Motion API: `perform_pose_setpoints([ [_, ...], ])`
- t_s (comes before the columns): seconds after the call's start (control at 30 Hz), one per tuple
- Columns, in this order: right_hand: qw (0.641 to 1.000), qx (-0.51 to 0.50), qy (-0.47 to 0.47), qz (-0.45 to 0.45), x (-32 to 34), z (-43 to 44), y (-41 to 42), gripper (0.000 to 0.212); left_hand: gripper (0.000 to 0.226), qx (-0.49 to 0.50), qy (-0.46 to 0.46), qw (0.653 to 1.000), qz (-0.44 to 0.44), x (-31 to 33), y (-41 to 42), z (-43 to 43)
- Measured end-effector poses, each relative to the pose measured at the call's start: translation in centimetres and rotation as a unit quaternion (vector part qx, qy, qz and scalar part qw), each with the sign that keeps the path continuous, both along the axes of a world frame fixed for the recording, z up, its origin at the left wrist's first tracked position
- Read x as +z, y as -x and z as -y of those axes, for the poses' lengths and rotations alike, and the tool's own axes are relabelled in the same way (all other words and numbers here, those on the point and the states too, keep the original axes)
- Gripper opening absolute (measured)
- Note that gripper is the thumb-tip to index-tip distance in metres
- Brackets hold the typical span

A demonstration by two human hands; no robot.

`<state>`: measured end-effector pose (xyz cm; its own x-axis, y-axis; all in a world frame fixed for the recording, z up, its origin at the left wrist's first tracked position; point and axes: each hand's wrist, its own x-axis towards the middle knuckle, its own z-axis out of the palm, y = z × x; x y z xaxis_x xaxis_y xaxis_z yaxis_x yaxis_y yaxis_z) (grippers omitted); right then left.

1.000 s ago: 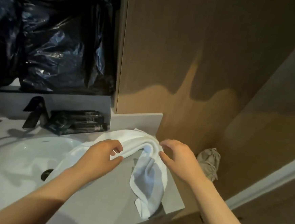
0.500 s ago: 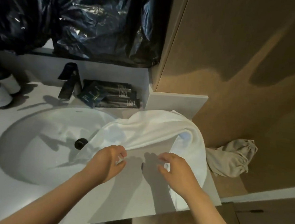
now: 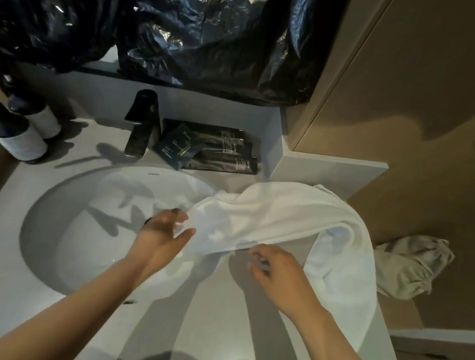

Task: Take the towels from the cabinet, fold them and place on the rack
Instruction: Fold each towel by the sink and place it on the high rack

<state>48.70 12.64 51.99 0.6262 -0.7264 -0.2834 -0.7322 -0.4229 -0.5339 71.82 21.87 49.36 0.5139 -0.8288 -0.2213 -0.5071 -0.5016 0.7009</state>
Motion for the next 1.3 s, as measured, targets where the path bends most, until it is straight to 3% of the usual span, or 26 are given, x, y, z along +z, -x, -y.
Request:
perform_pose_setpoints([
  [0.2,0.999,-0.035,0.012,0.031,0.4,1.4,-1.1,0.028,0.035,-0.068,0.001,0.995,0.071,-1.3,-1.7,7.4],
  [0.33,0.998,-0.054,0.019,0.029,0.7,2.1,-0.2,0.029,0.047,-0.086,-0.036,0.995,0.046,-2.9,-1.6,10.9],
  [0.43,0.997,-0.069,0.015,0.022,0.9,2.7,0.5,0.029,0.038,-0.093,-0.081,0.989,0.082,-4.1,-1.7,11.1],
  [0.67,0.996,-0.08,0.026,0.039,1.2,3.3,1.2,0.031,0.029,-0.099,0.017,0.992,0.081,-2.3,0.5,8.0],
  [0.8,0.991,0.01,0.095,0.092,2.2,4.4,-0.8,0.047,0.021,-0.122,0.094,0.986,0.069,0.0,2.5,4.9],
  [0.9,0.98,0.131,0.146,0.035,2.7,6.4,-3.3,0.058,0.023,-0.16,0.115,0.975,0.102,0.5,3.7,3.5],
  [1.03,0.951,0.231,0.172,-0.11,2.4,8.2,-4.1,0.028,0.02,-0.16,0.109,0.976,0.102,0.2,4.0,2.7],
  [1.1,0.953,0.215,0.172,-0.128,2.6,8.1,-2.9,0.021,0.018,-0.169,0.1,0.976,0.093,0.2,3.7,2.2],
  [1.3,0.982,0.076,0.173,-0.016,3.8,6.5,4.1,0.021,0.025,-0.158,-0.012,0.98,0.116,0.8,1.2,0.7],
])
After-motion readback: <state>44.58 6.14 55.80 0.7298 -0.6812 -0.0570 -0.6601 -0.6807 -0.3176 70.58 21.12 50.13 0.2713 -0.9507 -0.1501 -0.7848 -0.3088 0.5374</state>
